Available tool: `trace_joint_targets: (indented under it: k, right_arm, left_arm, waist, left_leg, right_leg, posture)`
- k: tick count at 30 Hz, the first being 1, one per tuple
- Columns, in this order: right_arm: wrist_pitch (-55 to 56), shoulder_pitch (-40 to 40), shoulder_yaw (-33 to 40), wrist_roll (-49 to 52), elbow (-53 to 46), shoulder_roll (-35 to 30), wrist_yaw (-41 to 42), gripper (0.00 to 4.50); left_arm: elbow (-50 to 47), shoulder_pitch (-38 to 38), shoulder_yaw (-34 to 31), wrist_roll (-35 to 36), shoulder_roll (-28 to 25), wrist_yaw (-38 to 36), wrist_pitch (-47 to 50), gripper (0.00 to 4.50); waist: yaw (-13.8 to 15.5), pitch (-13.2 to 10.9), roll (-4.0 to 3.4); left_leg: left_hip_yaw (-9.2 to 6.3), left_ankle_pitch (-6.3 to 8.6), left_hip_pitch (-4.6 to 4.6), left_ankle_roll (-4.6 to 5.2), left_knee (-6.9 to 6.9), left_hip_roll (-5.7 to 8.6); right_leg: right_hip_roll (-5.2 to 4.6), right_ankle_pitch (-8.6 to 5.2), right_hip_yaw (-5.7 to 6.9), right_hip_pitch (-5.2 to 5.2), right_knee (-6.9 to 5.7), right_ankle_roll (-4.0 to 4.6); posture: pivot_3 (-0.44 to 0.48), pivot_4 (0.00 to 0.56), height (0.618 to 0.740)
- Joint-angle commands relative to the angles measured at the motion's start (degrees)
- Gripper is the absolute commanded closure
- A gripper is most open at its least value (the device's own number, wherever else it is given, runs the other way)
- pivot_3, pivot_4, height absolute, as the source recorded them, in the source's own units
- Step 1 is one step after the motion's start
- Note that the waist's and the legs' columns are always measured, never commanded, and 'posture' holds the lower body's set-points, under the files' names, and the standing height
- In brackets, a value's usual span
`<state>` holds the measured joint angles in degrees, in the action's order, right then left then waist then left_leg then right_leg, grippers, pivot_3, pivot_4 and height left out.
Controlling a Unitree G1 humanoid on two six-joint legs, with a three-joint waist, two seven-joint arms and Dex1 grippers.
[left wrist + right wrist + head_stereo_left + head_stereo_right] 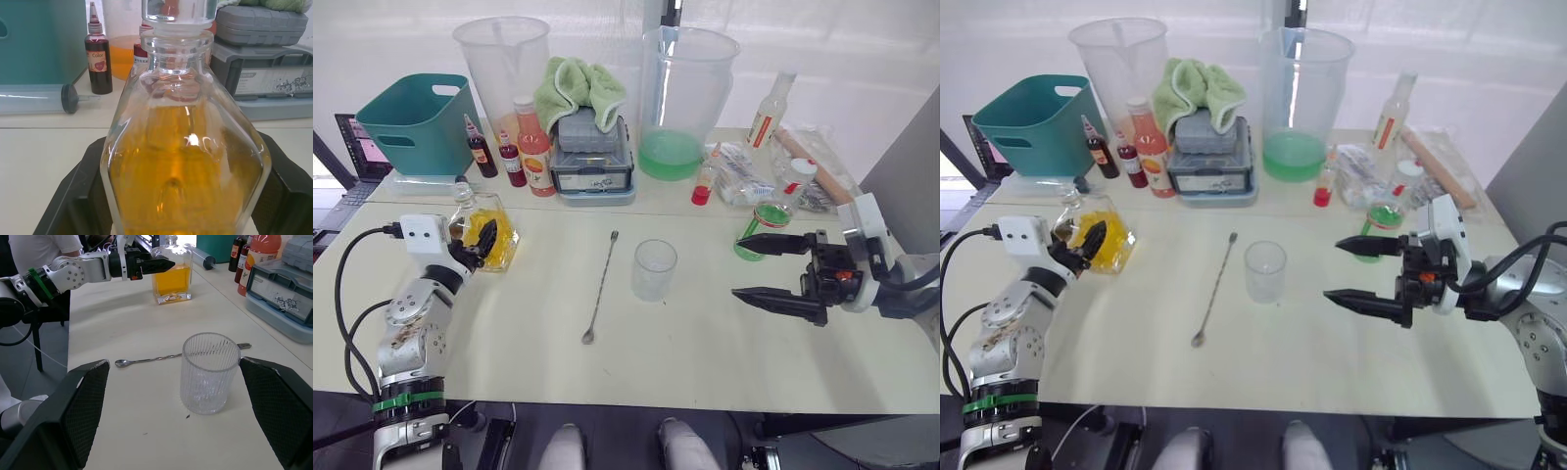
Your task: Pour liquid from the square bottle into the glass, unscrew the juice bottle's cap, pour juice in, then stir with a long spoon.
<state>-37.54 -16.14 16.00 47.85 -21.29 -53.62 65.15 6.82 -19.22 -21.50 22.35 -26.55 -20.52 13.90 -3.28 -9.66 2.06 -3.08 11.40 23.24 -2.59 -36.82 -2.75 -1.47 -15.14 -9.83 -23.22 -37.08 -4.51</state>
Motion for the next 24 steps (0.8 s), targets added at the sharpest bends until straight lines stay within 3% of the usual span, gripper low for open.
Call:
trace_joint_targets:
  k: [1, 7, 12, 16, 20, 24]
  right_arm:
    - [0.5, -1.64, -0.22, -0.14, -1.07, -0.06, -0.79, 0.0]
    - [0.01, -3.72, -2.08, 0.12, -0.69, 0.32, -1.23, 0.0]
    - [-1.7, -4.43, -3.13, 1.41, -0.63, -0.78, 0.61, 0.0]
    - [-3.09, -5.44, -3.15, 1.94, -0.03, -1.33, 1.34, 0.0]
    - [-4.05, -5.71, -2.83, 2.24, -0.46, -1.59, 1.42, 0.0]
    - [-6.47, -5.51, -1.71, 4.07, -1.14, -2.37, 1.55, 0.0]
  left_arm:
    - [-2.37, -1.39, -1.18, 0.64, -1.02, -0.22, -1.06, 1.68]
    - [-7.46, -0.32, -2.72, 4.75, -3.79, -6.53, -1.51, 1.68]
    - [-11.9, 2.83, -3.26, 11.39, -9.49, -18.2, 2.0, 1.68]
    - [-13.33, 2.95, -3.55, 16.59, -16.79, -31.93, 3.96, 1.68]
    - [-17.45, 0.94, 0.06, 23.2, -20.91, -41.75, 10.09, 1.68]
    - [-20.8, 0.15, 4.18, 24.88, -22.37, -47.84, 12.99, 1.68]
  waist:
    - [0.0, 0.0, 0.0]
    - [0.02, -0.05, 0.08]
    - [-0.06, -0.14, 0.21]
    - [-0.11, -0.2, 0.25]
    - [0.17, -0.27, 0.27]
    - [0.38, -0.28, 0.25]
  left_leg:
    - [0.0, 0.0, 0.0, 0.0, 0.0, 0.0]
    - [-0.02, 0.0, 0.14, 0.0, 0.0, 0.0]
    - [-0.05, 0.0, 0.76, 0.0, 0.0, -0.02]
    - [-0.12, -0.02, 1.02, -0.01, -0.01, -0.04]
    - [-0.11, -0.02, 1.04, -0.01, -0.01, -0.04]
    - [-0.09, -0.02, 1.02, -0.01, -0.02, -0.04]
  right_leg:
    - [0.0, 0.0, 0.0, 0.0, 0.0, 0.0]
    - [0.0, 0.01, 0.02, -0.1, 0.03, 0.01]
    - [-0.02, 0.21, 0.07, -0.72, 0.0, 0.35]
    - [0.0, 0.32, 0.16, -1.02, -0.05, 0.51]
    - [-0.02, 0.31, 0.18, -1.02, -0.02, 0.49]
    - [-0.02, 0.25, 0.18, -0.99, 0.0, 0.4]
  posture:
    - [0.0, 0.15, 0.728]
    - [0.0, 0.15, 0.728]
    - [0.0, 0.15, 0.728]
    - [0.0, 0.15, 0.728]
    - [0.0, 0.15, 0.728]
    - [0.0, 0.15, 0.728]
